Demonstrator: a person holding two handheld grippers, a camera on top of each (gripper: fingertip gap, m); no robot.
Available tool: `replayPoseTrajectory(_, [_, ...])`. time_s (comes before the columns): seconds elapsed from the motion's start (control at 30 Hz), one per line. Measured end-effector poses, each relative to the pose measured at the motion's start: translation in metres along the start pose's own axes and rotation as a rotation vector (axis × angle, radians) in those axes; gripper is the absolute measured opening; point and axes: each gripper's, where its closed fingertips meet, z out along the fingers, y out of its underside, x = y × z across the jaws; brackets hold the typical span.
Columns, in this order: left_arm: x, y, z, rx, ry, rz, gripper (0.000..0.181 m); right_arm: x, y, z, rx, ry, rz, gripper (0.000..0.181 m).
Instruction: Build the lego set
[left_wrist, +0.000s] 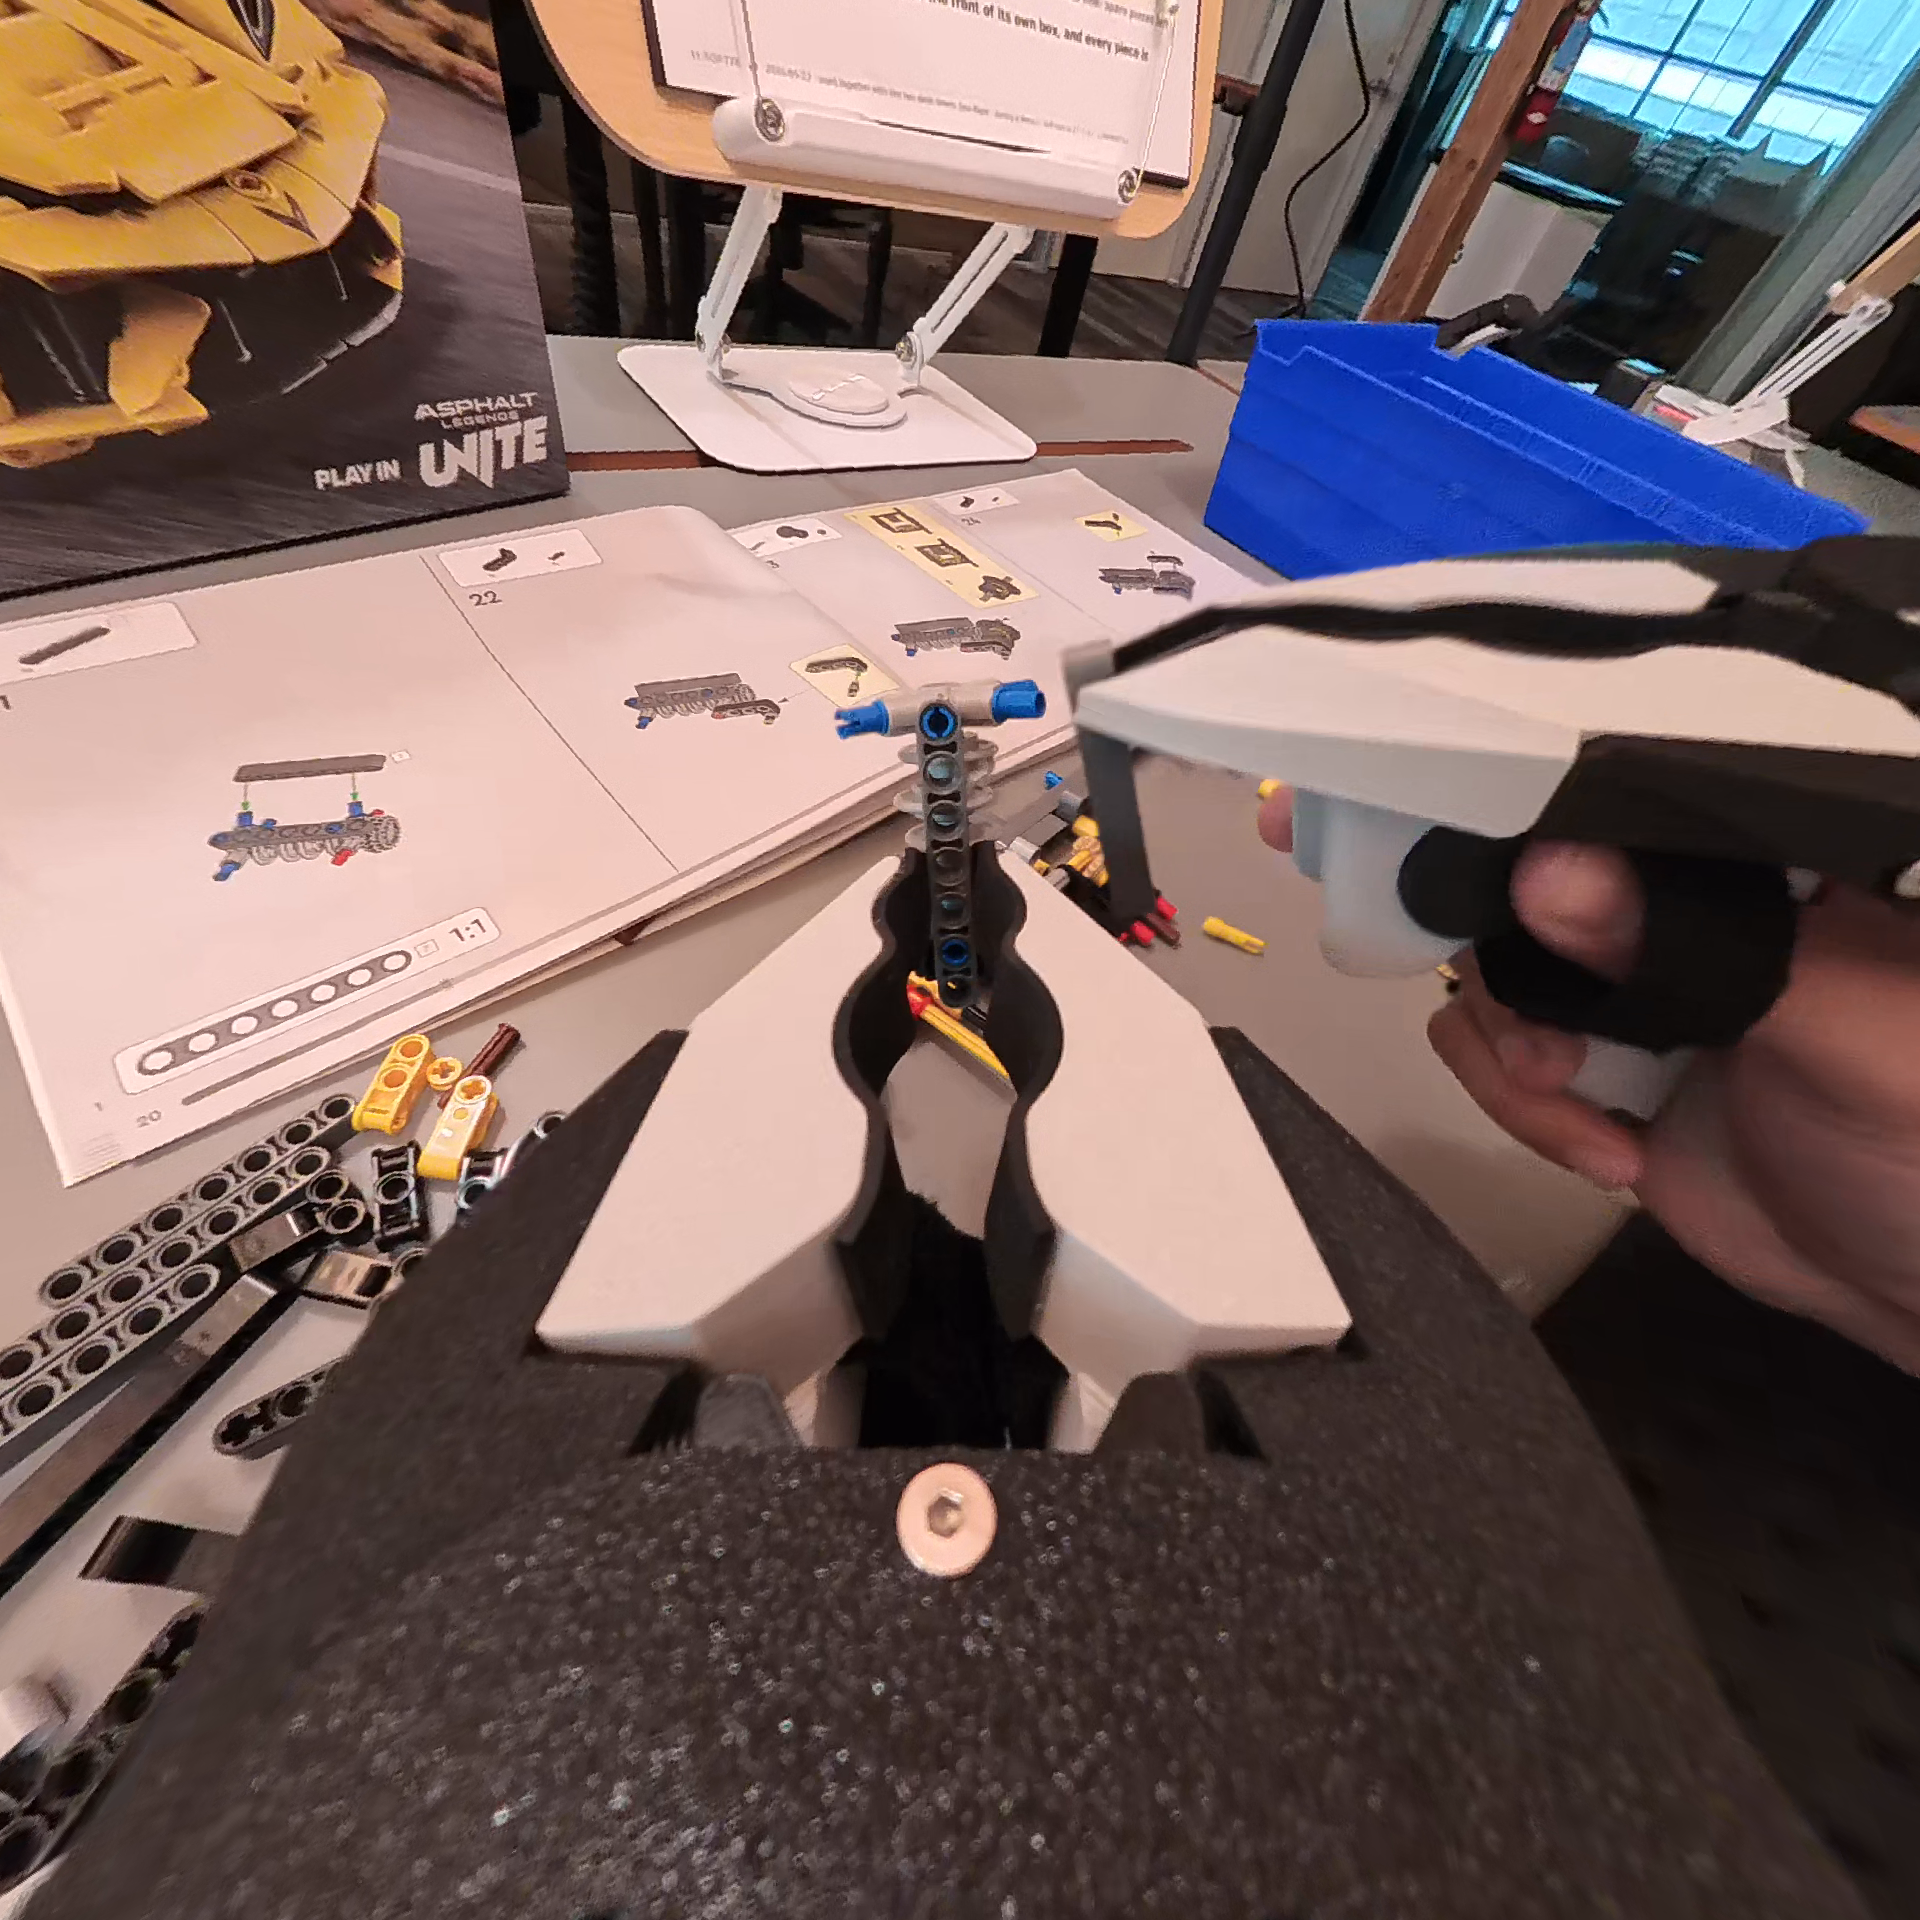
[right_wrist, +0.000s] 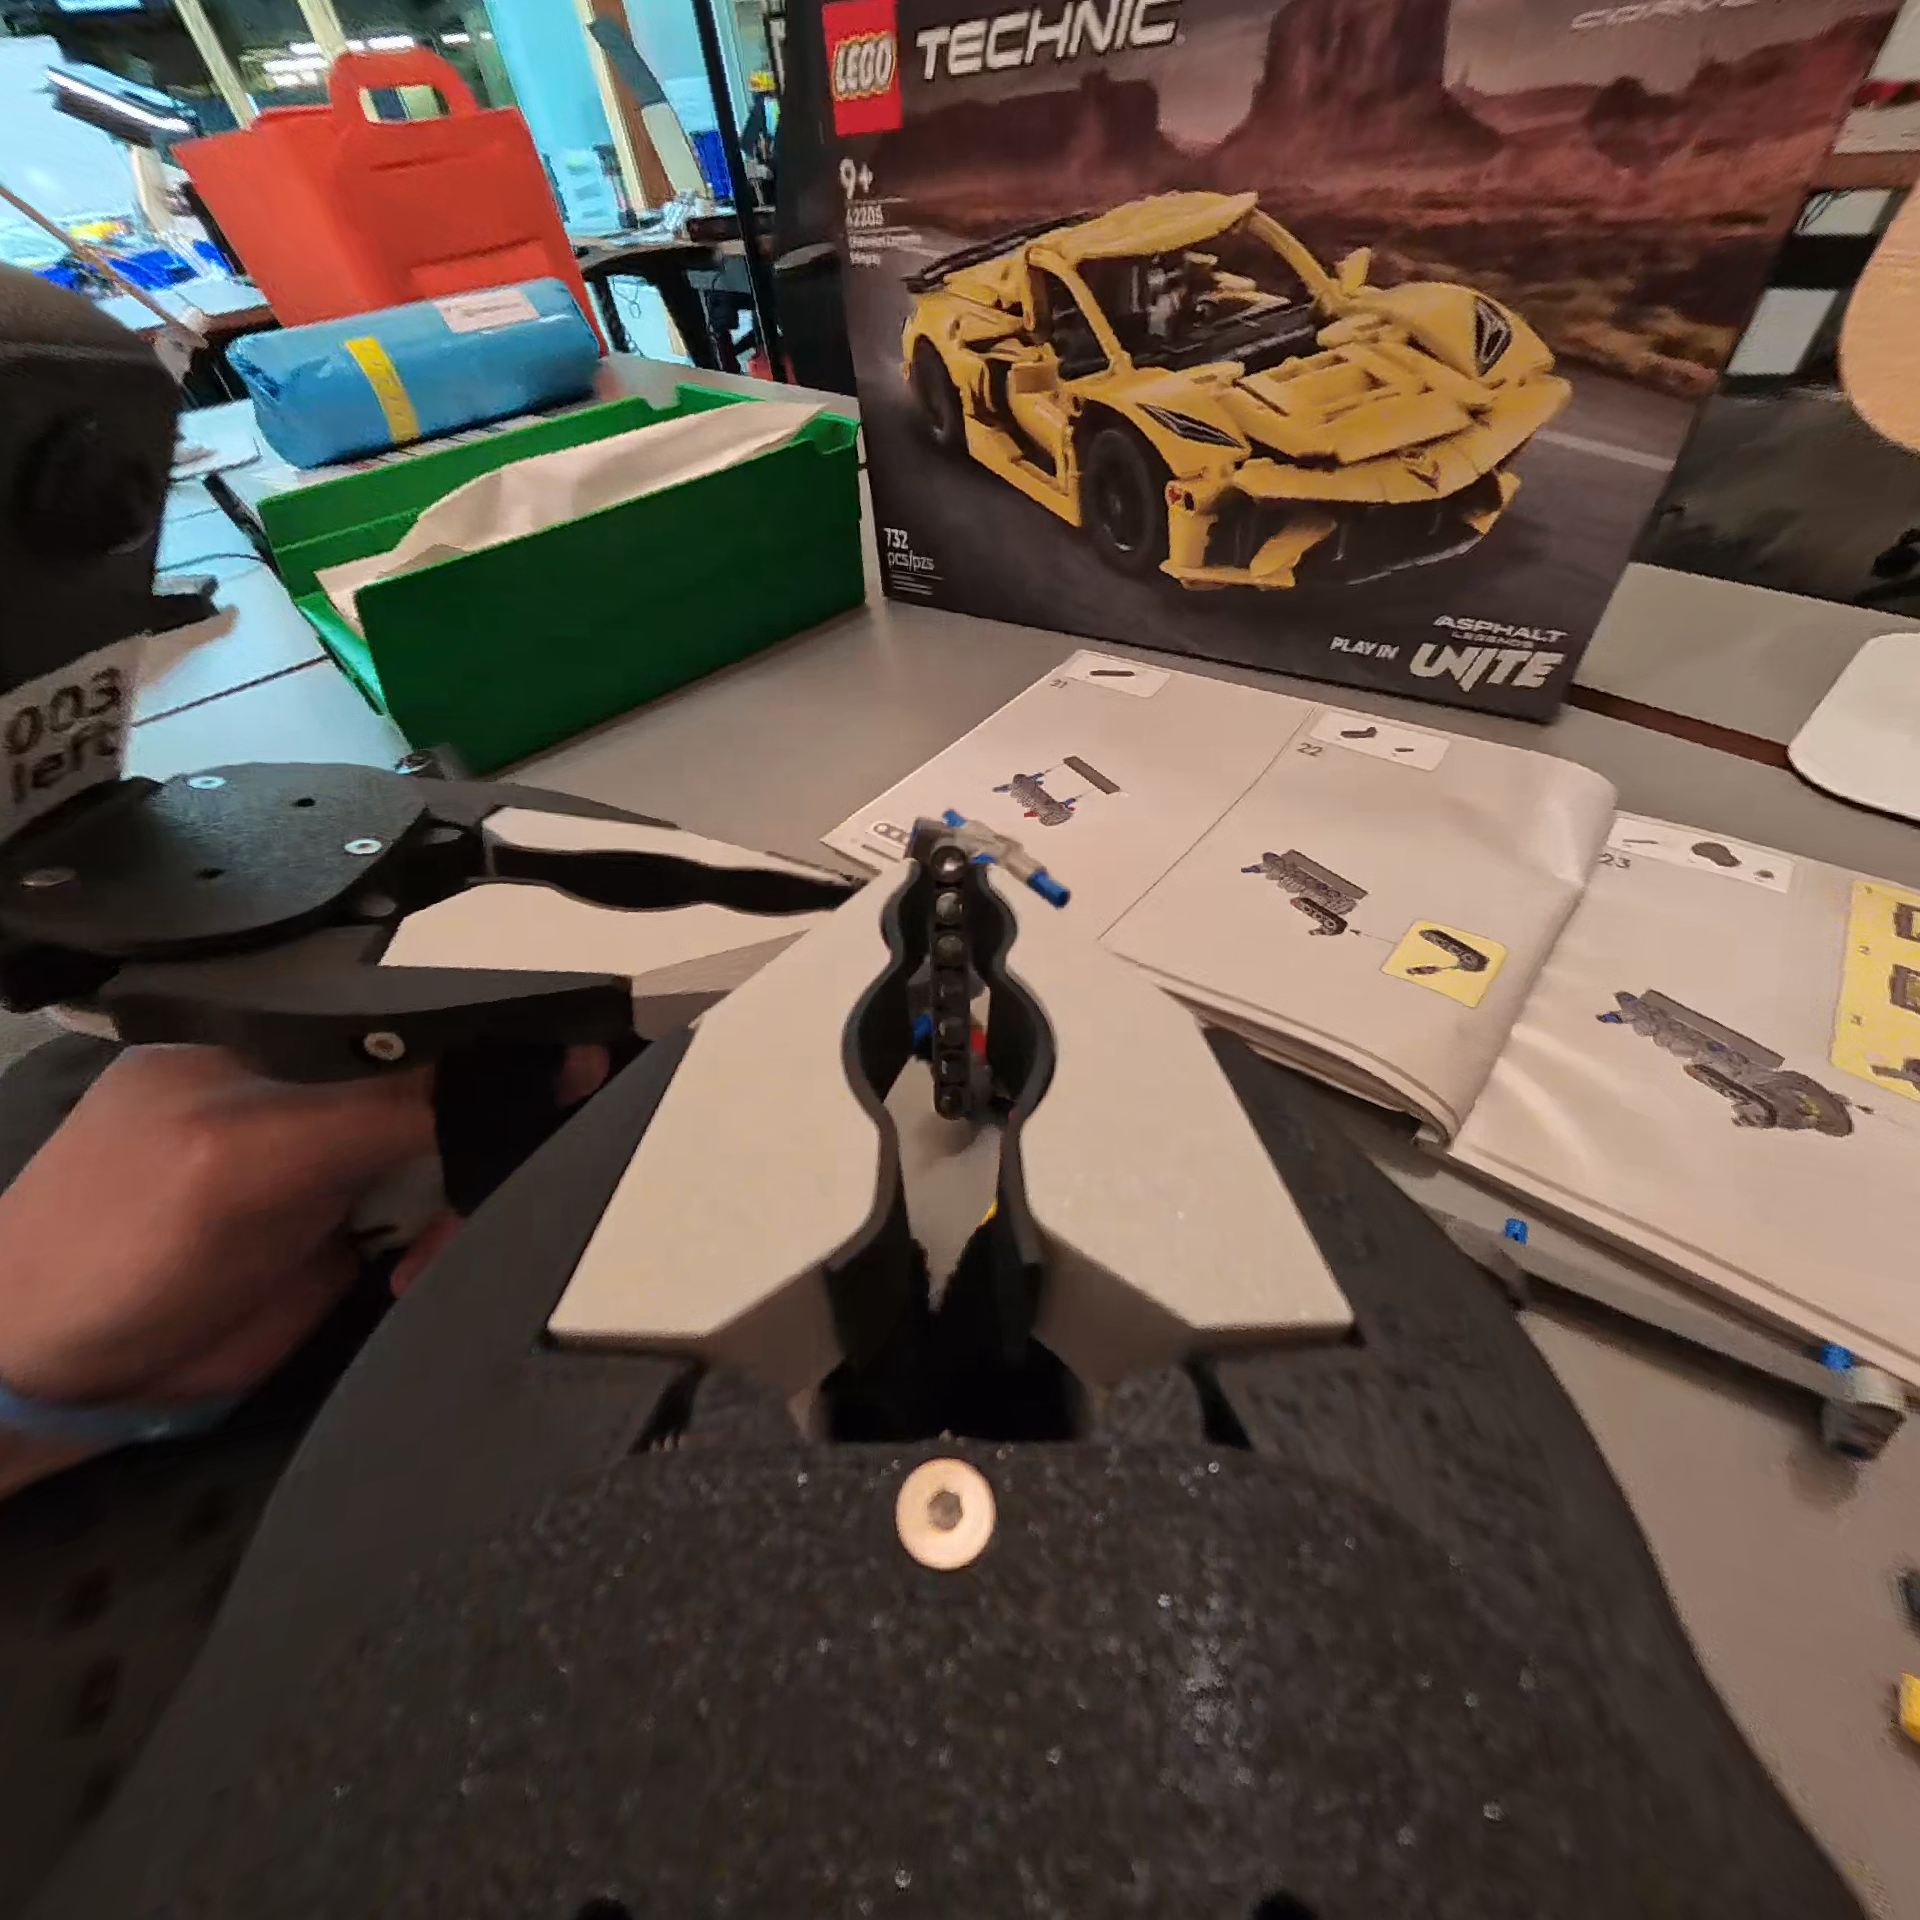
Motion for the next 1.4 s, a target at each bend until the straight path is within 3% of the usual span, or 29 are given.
replayPoseTrajectory(0.43, [-0.010,-0.005,-0.005,0.027,-0.083,0.018,0.007,0.000,-0.006,0.008,0.096,0.100,0.062,0.007])
replayPoseTrajectory(1.4, [-0.012,-0.007,-0.007,0.043,-0.122,0.043,0.007,0.003,-0.002,0.015,0.130,0.088,0.161,0.007])
